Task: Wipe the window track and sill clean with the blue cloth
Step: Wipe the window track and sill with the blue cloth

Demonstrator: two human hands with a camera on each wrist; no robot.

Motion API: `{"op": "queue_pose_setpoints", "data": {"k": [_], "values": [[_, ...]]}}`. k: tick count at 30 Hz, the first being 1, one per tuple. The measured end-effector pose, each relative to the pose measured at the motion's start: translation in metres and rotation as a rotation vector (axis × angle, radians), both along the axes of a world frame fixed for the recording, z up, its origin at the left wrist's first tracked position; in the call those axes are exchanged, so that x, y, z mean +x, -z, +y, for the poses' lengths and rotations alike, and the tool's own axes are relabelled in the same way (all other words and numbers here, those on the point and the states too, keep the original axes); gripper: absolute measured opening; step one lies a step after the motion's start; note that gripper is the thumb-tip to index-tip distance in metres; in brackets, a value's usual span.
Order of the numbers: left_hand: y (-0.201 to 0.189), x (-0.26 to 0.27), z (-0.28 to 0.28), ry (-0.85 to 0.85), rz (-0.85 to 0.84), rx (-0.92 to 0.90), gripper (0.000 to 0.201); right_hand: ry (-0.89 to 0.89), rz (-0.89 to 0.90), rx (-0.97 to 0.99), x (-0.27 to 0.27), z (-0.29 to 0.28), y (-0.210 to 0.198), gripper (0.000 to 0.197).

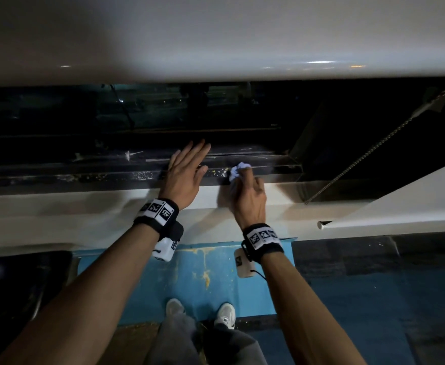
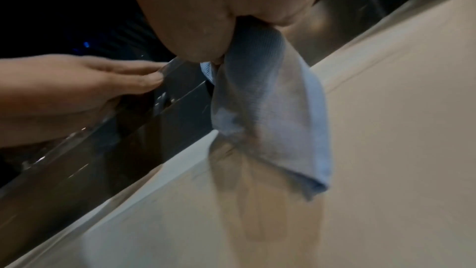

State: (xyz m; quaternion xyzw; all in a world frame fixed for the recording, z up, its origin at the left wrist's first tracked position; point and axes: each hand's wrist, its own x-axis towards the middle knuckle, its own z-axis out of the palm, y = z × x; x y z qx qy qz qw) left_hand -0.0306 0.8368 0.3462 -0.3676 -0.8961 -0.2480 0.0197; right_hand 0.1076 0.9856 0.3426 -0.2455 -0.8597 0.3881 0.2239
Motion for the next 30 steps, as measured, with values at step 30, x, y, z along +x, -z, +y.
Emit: {"op": "queue_pose_setpoints", "data": {"k": [30], "values": [[-0.007,-0.023,-0.066,-0.069,0.03,-0.047,0.054,-0.142,-0.053,0.028,-0.009,0.001,0.019,0.028]]}}
